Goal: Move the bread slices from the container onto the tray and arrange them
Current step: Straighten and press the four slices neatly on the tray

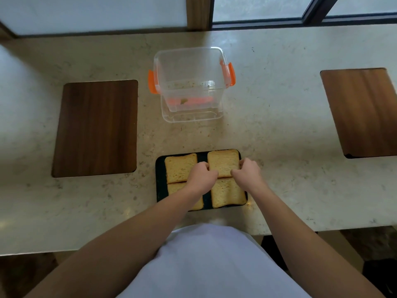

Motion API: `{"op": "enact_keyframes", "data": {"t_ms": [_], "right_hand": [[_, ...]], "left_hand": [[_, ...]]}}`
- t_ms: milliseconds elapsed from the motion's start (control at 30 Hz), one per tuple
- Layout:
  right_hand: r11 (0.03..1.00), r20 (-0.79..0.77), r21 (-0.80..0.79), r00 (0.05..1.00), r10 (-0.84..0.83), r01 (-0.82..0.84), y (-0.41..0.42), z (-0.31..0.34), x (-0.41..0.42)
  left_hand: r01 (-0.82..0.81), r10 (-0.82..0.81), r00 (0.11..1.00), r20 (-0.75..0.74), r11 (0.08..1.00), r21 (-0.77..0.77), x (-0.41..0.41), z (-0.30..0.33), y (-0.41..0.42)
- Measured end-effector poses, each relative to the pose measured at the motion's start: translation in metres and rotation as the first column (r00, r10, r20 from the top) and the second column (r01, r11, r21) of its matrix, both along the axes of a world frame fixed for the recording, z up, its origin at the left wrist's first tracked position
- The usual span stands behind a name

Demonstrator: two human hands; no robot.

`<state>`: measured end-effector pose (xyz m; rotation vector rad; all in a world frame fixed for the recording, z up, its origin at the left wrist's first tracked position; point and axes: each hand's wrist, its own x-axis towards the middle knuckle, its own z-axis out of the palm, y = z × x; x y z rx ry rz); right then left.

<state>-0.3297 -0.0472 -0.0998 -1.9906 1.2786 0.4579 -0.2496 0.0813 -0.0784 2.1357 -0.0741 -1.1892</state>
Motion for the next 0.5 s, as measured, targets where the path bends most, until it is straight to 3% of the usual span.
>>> {"op": "enact_keyframes", "data": {"t_ms": [500], "right_hand": [[0.998,0.073,0.049,0.996,-0.040,0.037,0.004,0.000,0.004]], "left_hand": [[0.023,-0.026,0.998,0.061,0.999,0.048,0.009,-0.010,0.012]]}}
